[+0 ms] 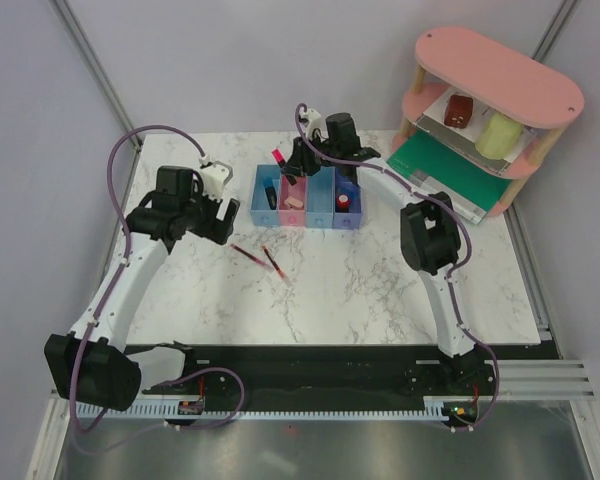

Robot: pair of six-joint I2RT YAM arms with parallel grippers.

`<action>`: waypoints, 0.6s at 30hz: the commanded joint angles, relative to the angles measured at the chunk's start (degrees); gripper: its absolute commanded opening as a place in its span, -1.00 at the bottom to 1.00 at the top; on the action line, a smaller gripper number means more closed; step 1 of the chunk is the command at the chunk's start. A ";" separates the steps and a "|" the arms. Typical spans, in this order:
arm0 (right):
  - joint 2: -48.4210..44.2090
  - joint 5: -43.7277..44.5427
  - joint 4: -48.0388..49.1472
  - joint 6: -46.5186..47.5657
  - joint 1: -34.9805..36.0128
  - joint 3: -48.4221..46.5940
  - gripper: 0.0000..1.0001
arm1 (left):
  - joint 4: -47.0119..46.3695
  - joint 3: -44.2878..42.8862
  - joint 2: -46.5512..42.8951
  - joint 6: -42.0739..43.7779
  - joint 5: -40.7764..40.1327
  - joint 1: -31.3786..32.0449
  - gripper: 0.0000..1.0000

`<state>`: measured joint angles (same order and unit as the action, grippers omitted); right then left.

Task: Sort the stationery into containers
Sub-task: Place the pen in the storage box.

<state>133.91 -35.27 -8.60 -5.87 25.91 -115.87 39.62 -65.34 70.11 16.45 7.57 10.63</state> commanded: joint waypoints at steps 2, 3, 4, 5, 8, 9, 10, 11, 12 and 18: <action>6.88 -3.67 7.37 -5.82 3.97 -11.11 -1.00 | 6.17 -0.22 -2.69 3.85 0.78 0.00 0.93; 7.59 -3.67 7.46 -5.82 4.32 -11.82 -1.00 | 6.52 -0.31 -2.78 3.77 0.69 0.00 0.93; 8.21 -3.67 7.55 -5.82 4.93 -12.53 -1.00 | 6.70 -0.31 -2.78 3.94 0.51 0.00 0.93; 9.34 -3.58 7.55 -5.56 5.29 -13.40 -1.00 | 7.31 -0.31 -2.78 4.12 0.43 0.00 0.93; 11.10 -3.14 7.81 -5.12 5.73 -13.41 -1.00 | 7.41 -0.57 -2.61 4.47 -0.01 0.00 0.93; 11.46 -3.06 7.98 -4.60 5.73 -13.33 -1.00 | 7.58 -0.84 -2.43 4.47 -0.01 0.00 0.93; 11.90 -3.05 8.07 -4.50 5.90 -13.24 -1.00 | 7.67 -1.01 -2.26 4.38 0.07 0.00 0.92; 12.43 -2.62 8.16 -4.07 5.82 -12.71 -1.00 | 7.58 -1.19 -1.82 4.03 0.16 -0.09 0.92; 12.61 -2.27 8.16 -3.63 5.90 -12.54 -1.00 | 7.76 -1.63 -1.55 4.03 0.25 0.00 0.92; 12.26 -0.16 7.20 -0.90 5.90 -10.16 -0.84 | 7.93 -3.12 0.03 3.85 1.13 0.00 0.91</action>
<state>146.71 -36.45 -3.46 -8.97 32.12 -126.32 47.27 -65.80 69.41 18.74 7.64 10.63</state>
